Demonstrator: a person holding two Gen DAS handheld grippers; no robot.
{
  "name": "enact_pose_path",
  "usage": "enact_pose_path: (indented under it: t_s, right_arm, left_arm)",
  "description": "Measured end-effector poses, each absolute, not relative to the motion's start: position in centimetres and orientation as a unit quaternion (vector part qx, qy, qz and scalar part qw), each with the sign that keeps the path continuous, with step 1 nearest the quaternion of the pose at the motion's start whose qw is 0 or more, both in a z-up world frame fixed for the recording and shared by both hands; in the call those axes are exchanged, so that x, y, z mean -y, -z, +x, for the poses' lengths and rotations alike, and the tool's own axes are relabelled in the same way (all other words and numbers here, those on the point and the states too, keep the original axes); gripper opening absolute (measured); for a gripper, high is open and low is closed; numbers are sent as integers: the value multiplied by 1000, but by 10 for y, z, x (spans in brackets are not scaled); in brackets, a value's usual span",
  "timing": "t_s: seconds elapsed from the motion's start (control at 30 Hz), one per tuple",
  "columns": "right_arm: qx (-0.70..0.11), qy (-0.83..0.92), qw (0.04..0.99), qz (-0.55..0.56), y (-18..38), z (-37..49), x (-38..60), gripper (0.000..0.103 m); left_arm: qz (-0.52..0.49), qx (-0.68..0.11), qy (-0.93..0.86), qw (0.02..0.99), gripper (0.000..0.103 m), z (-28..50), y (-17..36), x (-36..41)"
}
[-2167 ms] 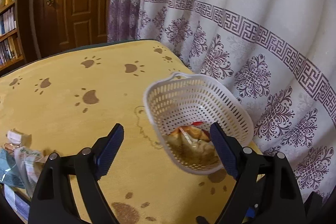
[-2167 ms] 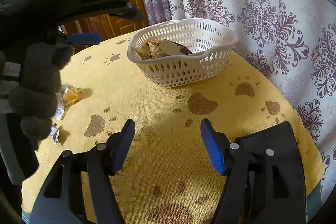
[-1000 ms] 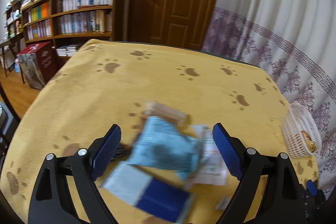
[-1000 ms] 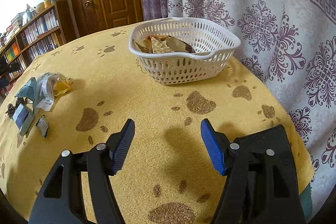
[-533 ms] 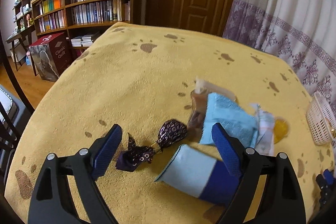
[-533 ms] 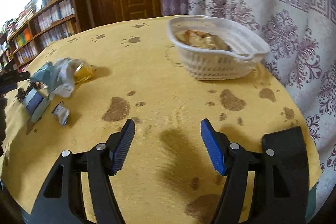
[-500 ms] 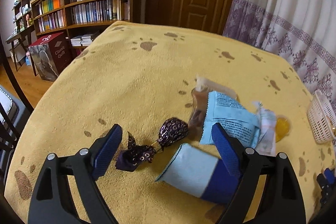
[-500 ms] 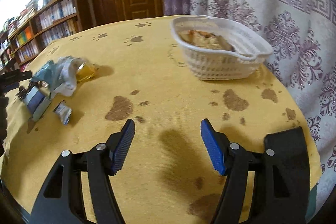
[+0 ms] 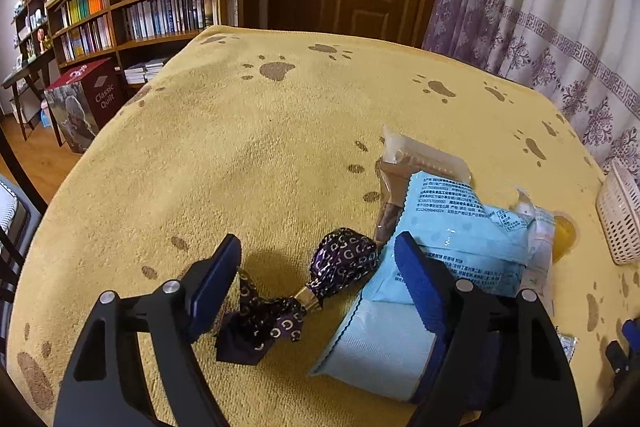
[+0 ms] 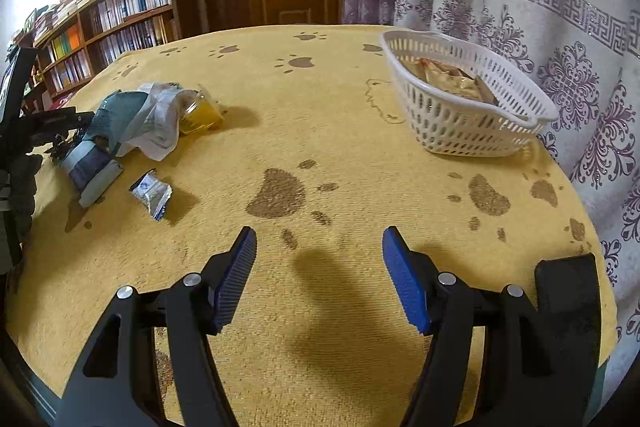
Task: Organize snacks
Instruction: 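Return the left gripper to the pile and grasp the purple wrapped candies, then grasp the small silver candy packet with the right gripper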
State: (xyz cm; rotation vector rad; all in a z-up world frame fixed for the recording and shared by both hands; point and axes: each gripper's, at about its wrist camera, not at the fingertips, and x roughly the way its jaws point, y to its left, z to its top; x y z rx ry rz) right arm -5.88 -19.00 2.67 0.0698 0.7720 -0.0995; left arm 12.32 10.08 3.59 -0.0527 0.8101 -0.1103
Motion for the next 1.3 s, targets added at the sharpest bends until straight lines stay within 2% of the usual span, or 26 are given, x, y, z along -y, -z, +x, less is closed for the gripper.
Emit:
enact_pose_path:
  t_s: [0.23,0.37,0.57,0.63,0.8,0.83,1.3]
  right_arm:
    - [-380,35,924,25,-26,-55,181,67]
    - [-380,22,924,16,-27,-55,171,67]
    - [-382,3,924,3,-29,-53,158,67]
    - [-379,-4,925,-2,-31,-51,152,67]
    - [-380,-30,925,-3,-34,-46,140,67]
    - [-381,-35,924,-4,-34,-44,138,67]
    - [-400,-101,911,-2,-28,9,106,67]
  left_arm:
    - [-29,-393,62,917,78,119,-33,-108]
    - [-20,-397,64,915,67,121,-31,-105]
    - [-12,-398,64,915,64,123,-29,-101]
    - [-8,-398,67,915,58,124,-29,-98]
    - [-9,-387,70,919,32,120,-29,-94]
    - [-10,-385,67,921,31,119,-30,-94]
    - [-70,-351,36,933,30,106,-48,-124]
